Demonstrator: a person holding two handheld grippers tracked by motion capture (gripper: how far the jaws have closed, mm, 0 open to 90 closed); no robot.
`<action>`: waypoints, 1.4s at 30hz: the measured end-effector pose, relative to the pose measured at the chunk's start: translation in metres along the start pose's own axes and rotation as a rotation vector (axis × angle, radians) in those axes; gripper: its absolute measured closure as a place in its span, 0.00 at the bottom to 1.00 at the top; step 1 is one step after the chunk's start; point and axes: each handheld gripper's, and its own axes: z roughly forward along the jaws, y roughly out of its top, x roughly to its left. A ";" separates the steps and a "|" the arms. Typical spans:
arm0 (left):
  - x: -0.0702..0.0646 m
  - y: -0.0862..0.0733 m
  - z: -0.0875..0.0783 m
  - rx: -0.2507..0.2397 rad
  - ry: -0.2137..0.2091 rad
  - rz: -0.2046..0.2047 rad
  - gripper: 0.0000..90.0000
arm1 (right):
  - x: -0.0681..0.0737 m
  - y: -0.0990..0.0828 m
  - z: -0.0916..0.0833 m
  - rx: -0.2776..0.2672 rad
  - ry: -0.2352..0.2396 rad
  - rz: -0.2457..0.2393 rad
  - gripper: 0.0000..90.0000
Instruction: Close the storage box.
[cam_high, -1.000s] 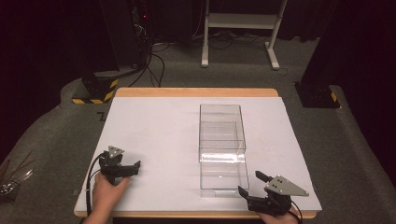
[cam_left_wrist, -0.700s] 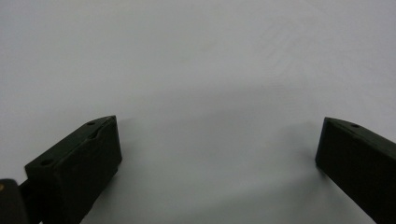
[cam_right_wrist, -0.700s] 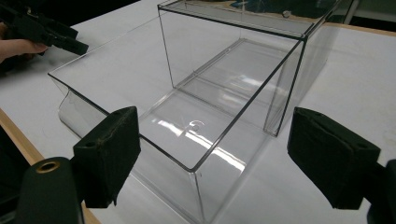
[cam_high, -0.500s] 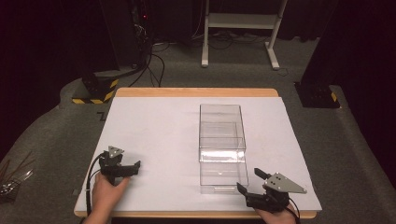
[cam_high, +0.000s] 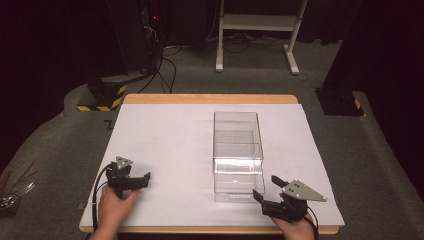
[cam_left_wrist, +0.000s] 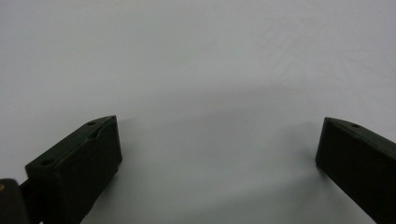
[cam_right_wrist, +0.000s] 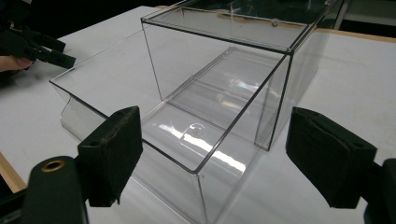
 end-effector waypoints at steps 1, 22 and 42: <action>0.000 0.000 0.000 -0.002 0.000 -0.002 0.00 | 0.001 0.000 -0.001 -0.001 -0.002 -0.004 0.22; 0.000 0.000 0.000 0.000 0.001 0.000 0.01 | -0.001 -0.018 0.007 0.070 0.000 -0.015 0.20; 0.000 0.000 0.000 0.001 0.001 0.001 0.01 | -0.002 -0.013 0.023 0.083 -0.029 -0.018 0.17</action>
